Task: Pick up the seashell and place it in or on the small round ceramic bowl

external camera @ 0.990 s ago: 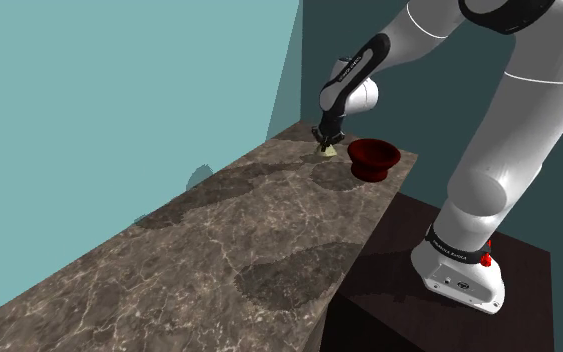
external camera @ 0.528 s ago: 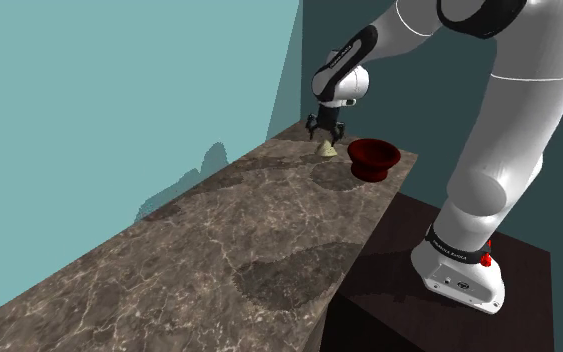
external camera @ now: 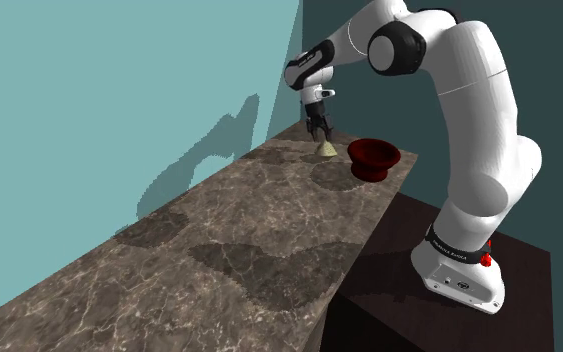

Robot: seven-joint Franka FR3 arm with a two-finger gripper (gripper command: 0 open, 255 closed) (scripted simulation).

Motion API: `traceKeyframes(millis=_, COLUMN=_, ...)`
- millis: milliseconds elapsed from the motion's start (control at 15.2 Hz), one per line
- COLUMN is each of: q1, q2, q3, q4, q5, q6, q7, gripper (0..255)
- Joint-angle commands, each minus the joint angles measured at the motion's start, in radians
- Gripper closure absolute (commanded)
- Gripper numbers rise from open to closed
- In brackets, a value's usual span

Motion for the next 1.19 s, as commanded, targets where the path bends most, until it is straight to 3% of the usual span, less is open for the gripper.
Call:
traceKeyframes(millis=0, q1=0.002, q2=0.001, q3=-0.001, q4=-0.025, q5=0.000, q6=0.021, q7=0.004, gripper=0)
traceKeyframes(millis=594, q1=0.003, q2=-0.001, q3=0.000, q4=-0.049, q5=0.001, q6=0.042, q7=0.003, gripper=0)
traceKeyframes(millis=660, q1=0.003, q2=-0.001, q3=0.000, q4=-0.049, q5=0.001, q6=0.042, q7=0.003, gripper=255)
traceKeyframes(millis=1122, q1=0.003, q2=-0.001, q3=0.000, q4=-0.048, q5=0.001, q6=0.042, q7=0.004, gripper=255)
